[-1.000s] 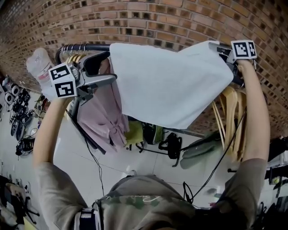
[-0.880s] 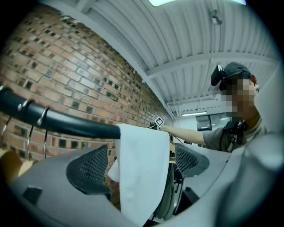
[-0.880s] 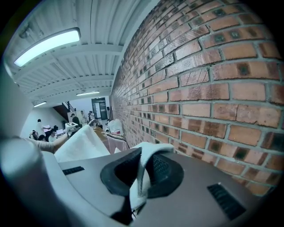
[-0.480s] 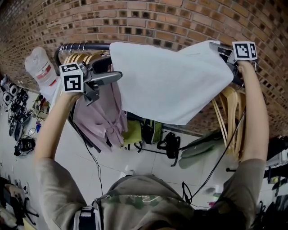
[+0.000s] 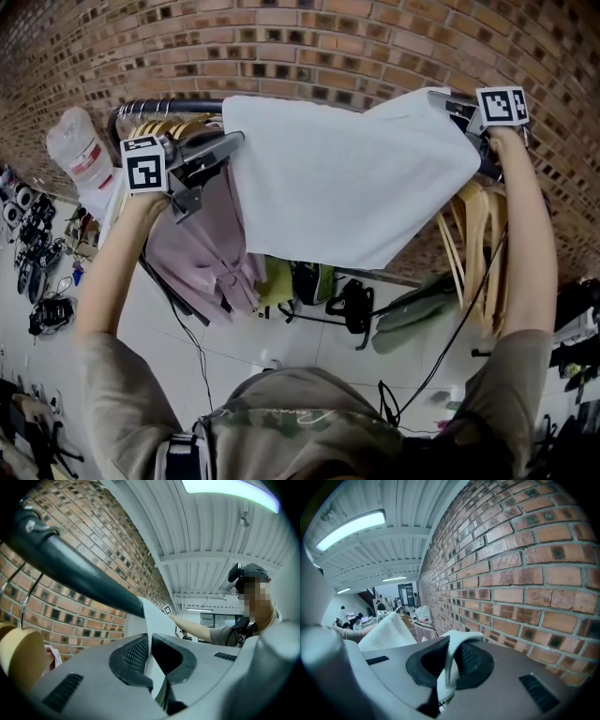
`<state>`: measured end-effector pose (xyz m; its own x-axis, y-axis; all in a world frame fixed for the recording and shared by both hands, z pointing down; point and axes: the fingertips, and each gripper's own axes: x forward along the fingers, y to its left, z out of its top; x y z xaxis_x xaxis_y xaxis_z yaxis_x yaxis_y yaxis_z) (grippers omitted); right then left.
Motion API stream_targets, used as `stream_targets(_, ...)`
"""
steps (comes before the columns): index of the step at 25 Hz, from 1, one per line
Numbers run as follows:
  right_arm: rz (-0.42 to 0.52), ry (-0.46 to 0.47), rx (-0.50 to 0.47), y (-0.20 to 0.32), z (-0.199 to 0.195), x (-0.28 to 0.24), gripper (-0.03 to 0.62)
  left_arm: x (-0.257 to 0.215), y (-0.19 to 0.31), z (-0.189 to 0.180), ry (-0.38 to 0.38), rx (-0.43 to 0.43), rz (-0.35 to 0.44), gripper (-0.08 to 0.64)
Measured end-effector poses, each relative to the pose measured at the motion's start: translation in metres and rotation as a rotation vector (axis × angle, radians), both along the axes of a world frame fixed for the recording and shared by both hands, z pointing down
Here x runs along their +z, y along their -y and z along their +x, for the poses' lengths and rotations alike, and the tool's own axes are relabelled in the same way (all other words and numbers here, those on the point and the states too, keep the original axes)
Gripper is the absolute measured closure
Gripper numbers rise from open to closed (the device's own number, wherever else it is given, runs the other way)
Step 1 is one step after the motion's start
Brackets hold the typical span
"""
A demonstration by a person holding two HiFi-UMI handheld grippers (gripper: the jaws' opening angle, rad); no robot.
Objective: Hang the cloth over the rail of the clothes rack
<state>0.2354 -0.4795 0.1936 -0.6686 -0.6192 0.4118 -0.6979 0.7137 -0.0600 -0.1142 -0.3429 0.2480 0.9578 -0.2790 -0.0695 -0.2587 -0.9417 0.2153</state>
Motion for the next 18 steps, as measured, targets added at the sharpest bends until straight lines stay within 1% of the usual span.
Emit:
stream_targets(1,-0.011,0.026,-0.008,0.000,-0.002,-0.002,0.572,0.000,0.000,0.000,0.000,0.003,0.000,0.541)
stream_targets(3,-0.033,0.095,-0.058,-0.004,-0.010,-0.006,0.572,0.001,0.001,-0.001,-0.002,0.004,0.000,0.541)
stream_targets(4,-0.036,0.106,-0.069,-0.004,-0.012,-0.007,0.572,0.001,0.003,-0.001,-0.003,-0.001,0.000,0.541)
stream_targets(6,-0.032,0.063,0.004,0.003,-0.001,-0.004,0.572,0.001,0.008,-0.003,-0.006,-0.026,-0.008,0.541)
stream_targets(8,-0.039,0.046,0.029,0.007,0.003,-0.003,0.572,0.001,0.013,-0.004,-0.020,-0.030,-0.025,0.541)
stream_targets(10,-0.048,0.056,0.025,0.007,0.003,-0.002,0.572,0.001,0.012,-0.002,-0.035,-0.005,-0.031,0.541)
stream_targets(12,-0.052,0.052,0.009,0.004,0.000,0.001,0.572,0.000,0.009,0.000,-0.037,0.021,-0.008,0.541)
stream_targets(14,-0.058,0.033,-0.032,0.001,-0.008,0.007,0.571,-0.001,0.007,0.003,-0.036,0.041,0.023,0.541)
stream_targets(16,-0.079,0.057,-0.069,0.000,-0.016,0.009,0.571,-0.002,0.008,0.004,-0.039,0.041,0.041,0.541)
stream_targets(18,-0.098,0.086,-0.056,0.001,-0.017,0.010,0.567,-0.002,0.010,0.004,-0.050,0.037,0.037,0.541)
